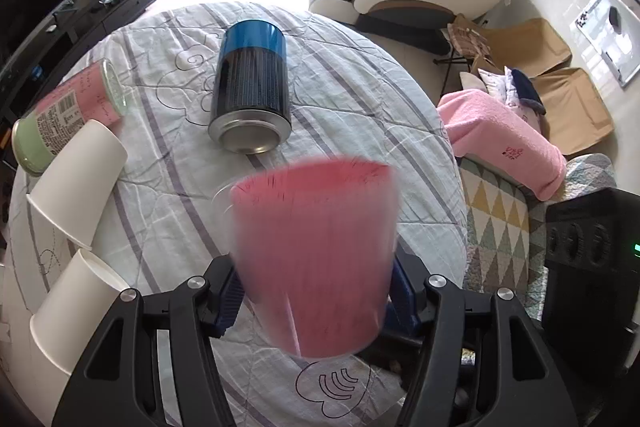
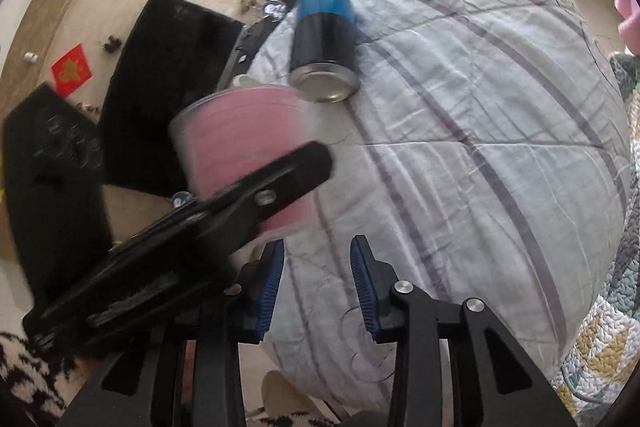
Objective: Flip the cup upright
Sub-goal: 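Carry the pink cup with the left tool and lower it toward the table, then set the pink cup rim-up on the cloth and open the left tool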
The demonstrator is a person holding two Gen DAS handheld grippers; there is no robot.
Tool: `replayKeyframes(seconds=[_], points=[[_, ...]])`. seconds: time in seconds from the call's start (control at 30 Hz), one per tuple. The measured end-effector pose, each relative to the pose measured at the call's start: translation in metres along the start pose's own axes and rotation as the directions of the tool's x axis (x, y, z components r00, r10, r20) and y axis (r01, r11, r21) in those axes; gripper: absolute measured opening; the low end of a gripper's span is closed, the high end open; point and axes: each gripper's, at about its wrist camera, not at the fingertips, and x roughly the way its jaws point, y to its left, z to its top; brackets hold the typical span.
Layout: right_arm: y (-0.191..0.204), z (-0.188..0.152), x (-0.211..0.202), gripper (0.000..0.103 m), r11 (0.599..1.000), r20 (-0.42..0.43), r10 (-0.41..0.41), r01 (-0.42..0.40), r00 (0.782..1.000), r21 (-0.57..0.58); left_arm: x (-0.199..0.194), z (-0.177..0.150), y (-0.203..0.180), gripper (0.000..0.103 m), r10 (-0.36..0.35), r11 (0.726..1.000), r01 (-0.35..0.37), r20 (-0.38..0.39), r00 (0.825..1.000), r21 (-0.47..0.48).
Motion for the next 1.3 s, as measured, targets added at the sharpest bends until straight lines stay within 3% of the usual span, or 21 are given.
replayKeyframes(seconds=[0.57, 0.67, 0.7, 0.8, 0.9, 1.1, 1.2, 1.3], points=[[-0.033, 0.015, 0.009, 0.036, 0.984, 0.046, -0.166, 0.162, 0.985, 0.067, 0.020, -0.003, 0.010, 0.063, -0.002, 1.000, 0.002, -0.018, 1.000, -0.005], [-0.033, 0.012, 0.000, 0.036, 0.972, 0.041, -0.235, 0.233, 0.971, 0.043, 0.029, -0.007, 0.015, 0.064, 0.012, 1.000, -0.013, -0.059, 0.998, -0.013], [-0.032, 0.010, -0.005, 0.036, 0.965, 0.046, -0.261, 0.260, 0.964, 0.036, 0.032, -0.010, 0.017, 0.065, 0.028, 1.000, -0.029, -0.081, 0.996, -0.012], [-0.034, 0.008, -0.024, 0.036, 0.954, 0.066, -0.299, 0.297, 0.952, 0.038, 0.038, -0.016, 0.022, 0.086, 0.049, 0.998, -0.052, -0.119, 0.992, -0.018], [-0.036, 0.007, -0.042, 0.036, 0.943, 0.082, -0.333, 0.331, 0.939, 0.038, 0.041, -0.013, 0.024, 0.087, 0.062, 0.997, -0.067, -0.131, 0.989, -0.035], [-0.039, 0.015, -0.053, 0.036, 0.941, 0.077, -0.337, 0.334, 0.939, 0.049, 0.052, 0.004, 0.029, 0.088, 0.081, 0.992, -0.095, -0.167, 0.983, -0.080], [-0.036, 0.016, -0.050, 0.036, 0.938, 0.060, -0.345, 0.343, 0.937, 0.038, 0.060, 0.009, 0.032, 0.088, 0.121, 0.983, -0.146, -0.206, 0.971, -0.111], [-0.033, 0.019, -0.044, 0.036, 0.944, 0.037, -0.331, 0.330, 0.943, 0.020, 0.062, 0.009, 0.038, 0.085, 0.081, 0.975, -0.124, -0.228, 0.970, -0.183]])
